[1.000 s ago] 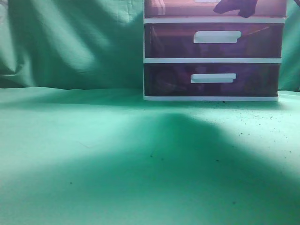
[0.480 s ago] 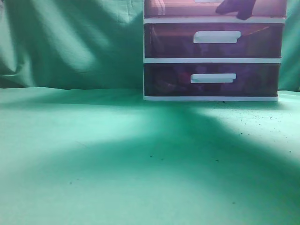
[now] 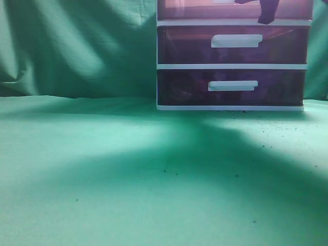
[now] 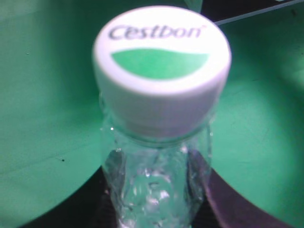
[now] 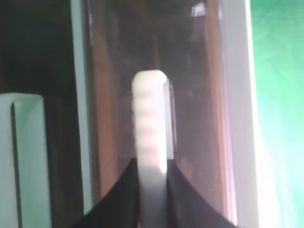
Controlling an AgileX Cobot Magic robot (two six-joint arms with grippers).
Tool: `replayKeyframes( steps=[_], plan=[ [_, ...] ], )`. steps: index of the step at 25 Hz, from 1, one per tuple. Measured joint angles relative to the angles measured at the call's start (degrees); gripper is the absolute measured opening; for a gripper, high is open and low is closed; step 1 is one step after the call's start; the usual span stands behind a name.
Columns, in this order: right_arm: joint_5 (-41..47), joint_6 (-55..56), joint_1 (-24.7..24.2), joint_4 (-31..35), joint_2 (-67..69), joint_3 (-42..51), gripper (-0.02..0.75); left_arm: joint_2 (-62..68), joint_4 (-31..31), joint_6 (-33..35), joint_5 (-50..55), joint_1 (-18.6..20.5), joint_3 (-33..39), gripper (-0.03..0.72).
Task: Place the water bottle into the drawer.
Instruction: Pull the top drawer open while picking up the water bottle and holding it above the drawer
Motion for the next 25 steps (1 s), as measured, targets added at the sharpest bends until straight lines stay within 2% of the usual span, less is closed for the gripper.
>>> replayKeyframes(
  steps=[4, 9, 19, 25],
  plan=[
    [0.86, -1.18, 0.0, -0.42, -1.52, 1.24, 0.083, 0.0, 3.55, 0.0, 0.0, 0.0, 0.0, 0.235],
    [0.37, -3.3, 0.0, -0.32, -6.54, 8.14, 0.083, 0.0, 5.48, 0.0, 0.0, 0.0, 0.0, 0.235],
    [-2.01, -4.06, 0.0, -0.32, -22.72, 27.31, 0.083, 0.1, 5.75, 0.0, 0.0, 0.0, 0.0, 0.235],
    [-2.01, -3.38, 0.12, -0.43, -28.07, 32.59, 0.083, 0.1, 4.89, 0.0, -0.22, 0.0, 0.0, 0.235]
  ],
)
